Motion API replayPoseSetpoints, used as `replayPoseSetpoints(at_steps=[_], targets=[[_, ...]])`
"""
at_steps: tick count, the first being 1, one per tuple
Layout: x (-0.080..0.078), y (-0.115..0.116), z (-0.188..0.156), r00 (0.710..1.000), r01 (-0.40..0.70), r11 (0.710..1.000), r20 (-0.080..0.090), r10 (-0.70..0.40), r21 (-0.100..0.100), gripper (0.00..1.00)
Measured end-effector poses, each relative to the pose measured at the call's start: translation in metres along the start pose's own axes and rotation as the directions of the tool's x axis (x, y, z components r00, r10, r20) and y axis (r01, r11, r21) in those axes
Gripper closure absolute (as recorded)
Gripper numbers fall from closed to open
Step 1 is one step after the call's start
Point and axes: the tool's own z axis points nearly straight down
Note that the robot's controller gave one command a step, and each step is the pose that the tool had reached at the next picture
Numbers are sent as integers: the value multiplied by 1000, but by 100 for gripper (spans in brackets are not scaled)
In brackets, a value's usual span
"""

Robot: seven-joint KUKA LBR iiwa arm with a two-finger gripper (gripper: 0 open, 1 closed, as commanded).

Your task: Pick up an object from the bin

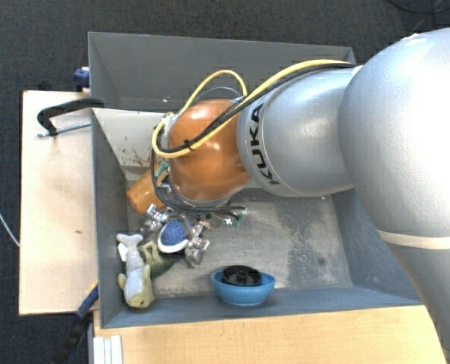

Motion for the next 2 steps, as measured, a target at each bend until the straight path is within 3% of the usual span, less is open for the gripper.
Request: replayPoseSetpoints(at_steps=[1, 2], targets=[[-1, 0, -4, 1000, 0, 1000, 4, 0, 3, 100], [-6, 5, -144, 1000, -18, 1000, 14, 18, 8, 100]])
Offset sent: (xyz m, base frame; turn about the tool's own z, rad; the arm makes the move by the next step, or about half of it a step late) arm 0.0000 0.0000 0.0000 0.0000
